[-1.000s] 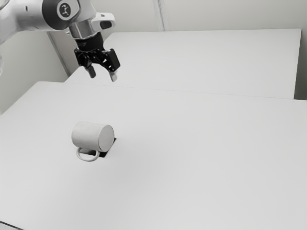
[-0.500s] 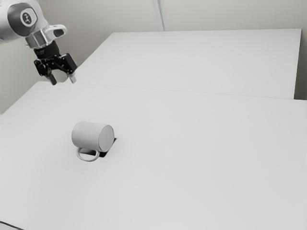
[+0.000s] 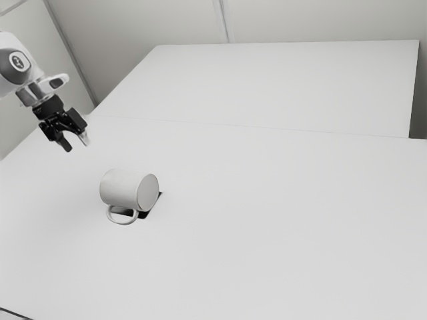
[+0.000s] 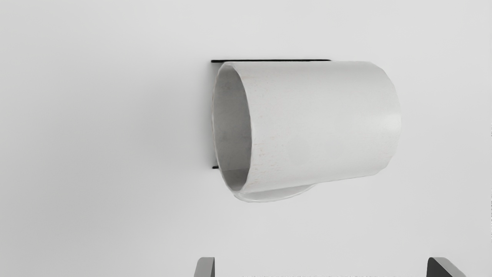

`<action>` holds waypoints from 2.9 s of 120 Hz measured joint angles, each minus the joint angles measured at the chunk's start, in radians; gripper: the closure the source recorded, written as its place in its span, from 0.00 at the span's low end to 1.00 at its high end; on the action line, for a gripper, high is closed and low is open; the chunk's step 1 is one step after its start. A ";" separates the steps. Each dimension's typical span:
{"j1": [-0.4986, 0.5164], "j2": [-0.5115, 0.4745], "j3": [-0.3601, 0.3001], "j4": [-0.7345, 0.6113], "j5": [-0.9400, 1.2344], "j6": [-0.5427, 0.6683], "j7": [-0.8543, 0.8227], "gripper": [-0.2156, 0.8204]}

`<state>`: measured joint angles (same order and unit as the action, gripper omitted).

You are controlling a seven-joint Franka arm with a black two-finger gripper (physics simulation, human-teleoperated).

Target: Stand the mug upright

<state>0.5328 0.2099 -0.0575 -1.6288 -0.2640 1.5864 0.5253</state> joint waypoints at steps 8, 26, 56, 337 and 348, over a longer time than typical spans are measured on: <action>0.020 0.000 -0.001 -0.043 -0.023 0.015 0.044 0.21; 0.044 0.012 -0.001 -0.098 -0.069 0.043 0.134 0.21; 0.067 0.080 -0.002 -0.120 -0.164 0.090 0.263 0.21; -0.490 -0.581 -0.039 -0.710 0.068 0.439 0.101 0.95; -0.499 -0.594 -0.046 -0.786 0.101 0.522 0.044 0.95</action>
<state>0.0336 -0.3846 -0.1036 -2.4144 -0.1634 2.1085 0.5693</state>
